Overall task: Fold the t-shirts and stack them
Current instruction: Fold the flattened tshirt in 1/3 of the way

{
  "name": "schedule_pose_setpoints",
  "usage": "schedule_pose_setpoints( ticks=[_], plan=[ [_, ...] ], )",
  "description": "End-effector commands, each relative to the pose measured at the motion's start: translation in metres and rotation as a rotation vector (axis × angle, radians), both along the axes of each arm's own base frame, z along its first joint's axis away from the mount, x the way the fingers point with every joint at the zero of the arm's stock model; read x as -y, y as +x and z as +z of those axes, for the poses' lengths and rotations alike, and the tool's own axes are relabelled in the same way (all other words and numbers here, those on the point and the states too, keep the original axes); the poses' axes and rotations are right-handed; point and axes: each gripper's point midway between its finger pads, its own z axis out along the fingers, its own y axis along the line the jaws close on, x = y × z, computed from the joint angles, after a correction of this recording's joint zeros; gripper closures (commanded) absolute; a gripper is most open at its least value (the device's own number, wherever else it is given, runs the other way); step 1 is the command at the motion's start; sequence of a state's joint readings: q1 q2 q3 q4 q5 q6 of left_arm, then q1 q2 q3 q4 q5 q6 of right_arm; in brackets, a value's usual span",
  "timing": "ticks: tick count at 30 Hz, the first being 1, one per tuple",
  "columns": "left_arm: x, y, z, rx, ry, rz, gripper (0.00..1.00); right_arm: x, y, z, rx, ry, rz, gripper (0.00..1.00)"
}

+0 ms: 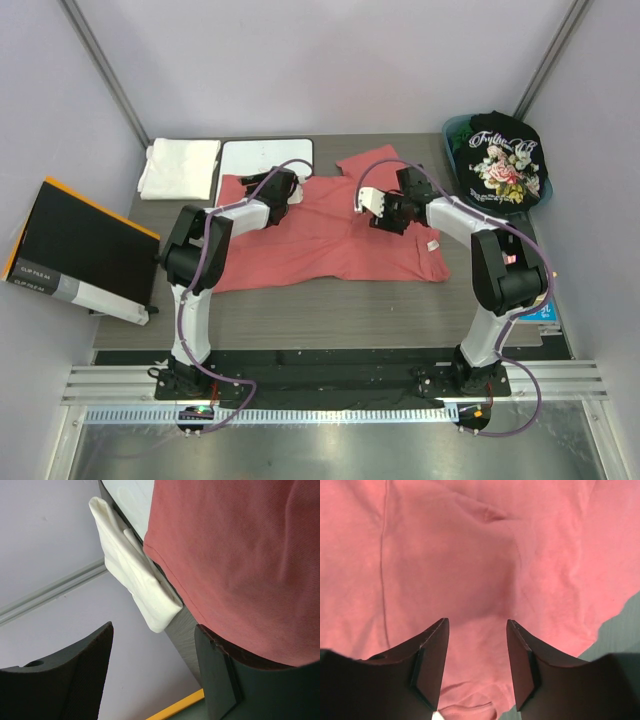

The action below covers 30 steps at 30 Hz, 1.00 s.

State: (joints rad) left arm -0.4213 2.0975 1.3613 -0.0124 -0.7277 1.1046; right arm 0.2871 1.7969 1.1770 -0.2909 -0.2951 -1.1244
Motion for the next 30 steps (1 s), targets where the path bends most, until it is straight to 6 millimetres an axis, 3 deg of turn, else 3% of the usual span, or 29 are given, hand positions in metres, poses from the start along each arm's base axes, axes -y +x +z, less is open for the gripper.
schedule_pose_setpoints(
  ticks=[1, 2, 4, 5, 7, 8, 9, 10, 11, 12, 13, 15, 16, 21, 30],
  plan=[
    [0.004, 0.008, 0.015, 0.046, -0.016, 0.001, 0.33, 0.003, 0.008, 0.029, -0.013, 0.023, -0.022, 0.47],
    [0.004, 0.008, 0.015, 0.046, -0.016, 0.001, 0.33, 0.002, 0.023, 0.041, 0.007, 0.080, -0.102, 0.51],
    [0.005, 0.008, 0.014, 0.044, -0.015, 0.000, 0.33, 0.000, 0.040, 0.042, -0.006, 0.144, -0.184, 0.53],
    [0.005, 0.008, 0.014, 0.045, -0.016, 0.001, 0.33, -0.001, 0.056, 0.056, 0.012, 0.189, -0.214, 0.52],
    [0.006, 0.008, 0.015, 0.046, -0.017, -0.001, 0.33, -0.008, 0.067, 0.053, -0.048, 0.275, -0.294, 0.52],
    [0.005, 0.007, 0.014, 0.043, -0.014, 0.000, 0.33, -0.019, 0.073, 0.067, -0.067, 0.327, -0.270, 0.52],
    [0.006, 0.007, 0.014, 0.044, -0.015, -0.001, 0.33, -0.025, 0.074, 0.069, -0.102, 0.354, -0.269, 0.51],
    [0.006, 0.007, 0.014, 0.044, -0.015, -0.001, 0.33, -0.033, 0.074, 0.052, -0.168, 0.363, -0.256, 0.50],
    [0.006, 0.007, 0.014, 0.044, -0.014, 0.000, 0.33, -0.043, 0.074, 0.064, -0.212, 0.393, -0.224, 0.49],
    [0.006, 0.007, 0.014, 0.043, -0.013, 0.000, 0.33, -0.049, 0.074, 0.058, -0.254, 0.399, -0.219, 0.49],
    [0.005, 0.005, 0.013, 0.041, -0.011, 0.001, 0.33, -0.053, 0.075, 0.038, -0.314, 0.386, -0.206, 0.49],
    [0.005, 0.005, 0.014, 0.042, -0.011, 0.002, 0.33, -0.061, 0.070, 0.041, -0.387, 0.372, -0.172, 0.49],
    [0.004, 0.003, 0.012, 0.038, -0.008, 0.003, 0.33, -0.062, 0.068, 0.024, -0.423, 0.344, -0.143, 0.49],
    [0.000, -0.002, 0.010, 0.033, -0.008, 0.013, 0.33, -0.056, 0.073, 0.016, -0.420, 0.286, -0.167, 0.52],
    [0.000, -0.002, 0.005, 0.030, -0.014, 0.023, 0.33, -0.051, 0.079, 0.007, -0.356, 0.233, -0.154, 0.84]
  ],
)
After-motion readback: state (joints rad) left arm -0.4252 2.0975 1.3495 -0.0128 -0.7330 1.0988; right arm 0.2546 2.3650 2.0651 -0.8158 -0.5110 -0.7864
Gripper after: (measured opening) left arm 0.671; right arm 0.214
